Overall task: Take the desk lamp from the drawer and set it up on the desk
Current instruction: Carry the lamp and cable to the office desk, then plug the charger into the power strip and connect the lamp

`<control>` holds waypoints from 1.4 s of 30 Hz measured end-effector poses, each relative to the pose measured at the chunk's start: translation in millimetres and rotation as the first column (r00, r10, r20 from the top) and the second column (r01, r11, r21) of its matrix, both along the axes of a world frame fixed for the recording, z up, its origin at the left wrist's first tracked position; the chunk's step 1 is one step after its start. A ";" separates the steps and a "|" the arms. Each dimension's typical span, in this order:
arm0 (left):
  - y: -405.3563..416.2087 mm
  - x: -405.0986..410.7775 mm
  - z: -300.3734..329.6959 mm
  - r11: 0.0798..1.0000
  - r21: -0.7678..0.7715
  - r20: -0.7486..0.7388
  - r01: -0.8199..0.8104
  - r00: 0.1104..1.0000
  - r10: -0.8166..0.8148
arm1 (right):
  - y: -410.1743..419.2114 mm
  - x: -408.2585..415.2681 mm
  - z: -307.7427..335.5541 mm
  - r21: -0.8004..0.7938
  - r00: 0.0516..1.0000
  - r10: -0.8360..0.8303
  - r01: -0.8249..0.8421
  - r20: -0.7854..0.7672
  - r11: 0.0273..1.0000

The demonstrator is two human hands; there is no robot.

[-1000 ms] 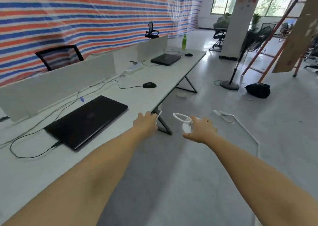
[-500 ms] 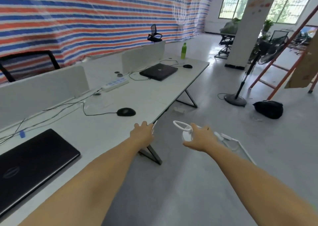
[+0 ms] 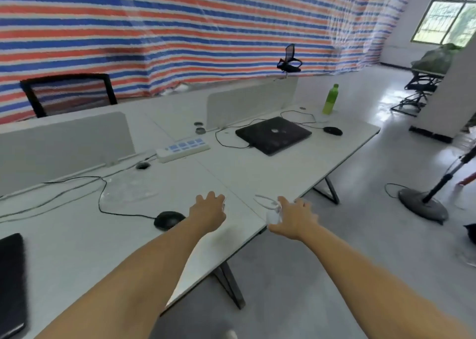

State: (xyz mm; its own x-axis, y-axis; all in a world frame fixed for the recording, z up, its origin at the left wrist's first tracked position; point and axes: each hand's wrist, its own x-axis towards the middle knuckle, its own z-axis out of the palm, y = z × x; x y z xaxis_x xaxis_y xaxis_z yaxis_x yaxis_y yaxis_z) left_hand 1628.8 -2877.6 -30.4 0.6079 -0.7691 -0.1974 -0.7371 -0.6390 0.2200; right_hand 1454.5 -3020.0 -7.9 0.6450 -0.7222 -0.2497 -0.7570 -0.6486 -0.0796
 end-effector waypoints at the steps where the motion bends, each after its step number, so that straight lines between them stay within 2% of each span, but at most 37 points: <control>1: -22.3 19.6 0.1 0.999 -0.018 -0.009 -0.034 0.999 0.033 | -26.7 20.2 1.6 -0.013 1.000 0.009 -0.009 0.001 1.000; 8: -141.2 101.9 24.4 0.995 -0.049 -0.005 -0.083 0.997 0.083 | -160.5 112.9 22.1 -0.043 1.000 0.008 -0.008 0.007 0.999; 10: -165.3 120.4 22.8 0.996 -0.038 0.016 -0.081 0.997 0.081 | -184.9 139.7 18.3 -0.030 0.999 0.034 -0.034 -0.009 0.999; 13: -194.9 150.6 10.2 0.987 -0.008 0.000 -0.161 0.987 0.161 | -221.1 191.8 0.3 0.006 0.992 0.123 -0.123 -0.037 0.992; 15: -201.0 162.7 0.8 0.983 0.017 -0.011 -0.180 0.983 0.181 | -228.9 214.9 -7.0 0.027 0.984 0.175 -0.174 -0.043 0.984; 22: -241.0 210.5 -49.1 0.900 0.075 -0.049 -0.429 0.900 0.433 | -295.4 321.0 -51.4 0.105 0.888 0.448 -0.439 -0.100 0.893; 25: -254.6 216.0 -66.0 0.869 0.083 0.006 -0.488 0.872 0.489 | -311.0 346.9 -69.0 0.135 0.830 0.542 -0.527 -0.132 0.839; 28: -264.8 218.3 -82.4 0.844 0.134 0.040 -0.520 0.853 0.520 | -318.0 362.1 -90.7 0.165 0.786 0.595 -0.573 -0.168 0.803; 31: -266.5 217.4 -95.9 0.841 0.187 0.056 -0.508 0.860 0.507 | -318.8 365.6 -104.6 0.147 0.782 0.595 -0.577 -0.183 0.804; 36: -258.7 207.8 -113.2 0.872 0.162 0.116 -0.462 0.886 0.448 | -320.5 370.5 -113.9 0.145 0.784 0.592 -0.574 -0.188 0.806; 39: -257.9 208.8 -114.4 0.863 0.138 0.014 -0.486 0.872 0.490 | -320.9 368.6 -112.2 0.162 0.776 0.594 -0.571 -0.213 0.805; 42: -251.2 216.5 -101.5 0.881 0.195 -0.143 -0.432 0.876 0.461 | -323.6 371.1 -100.5 0.270 0.719 0.632 -0.572 -0.290 0.775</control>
State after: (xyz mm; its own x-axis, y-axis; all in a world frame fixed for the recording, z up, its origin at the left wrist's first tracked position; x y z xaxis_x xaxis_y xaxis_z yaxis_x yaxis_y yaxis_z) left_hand 1845.3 -3128.8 -132.0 0.8216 -0.3757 -0.4288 -0.3222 -0.9265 0.1945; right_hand 1825.7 -3343.7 -108.4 0.7783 -0.1447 -0.6110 -0.2046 -0.9784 -0.0289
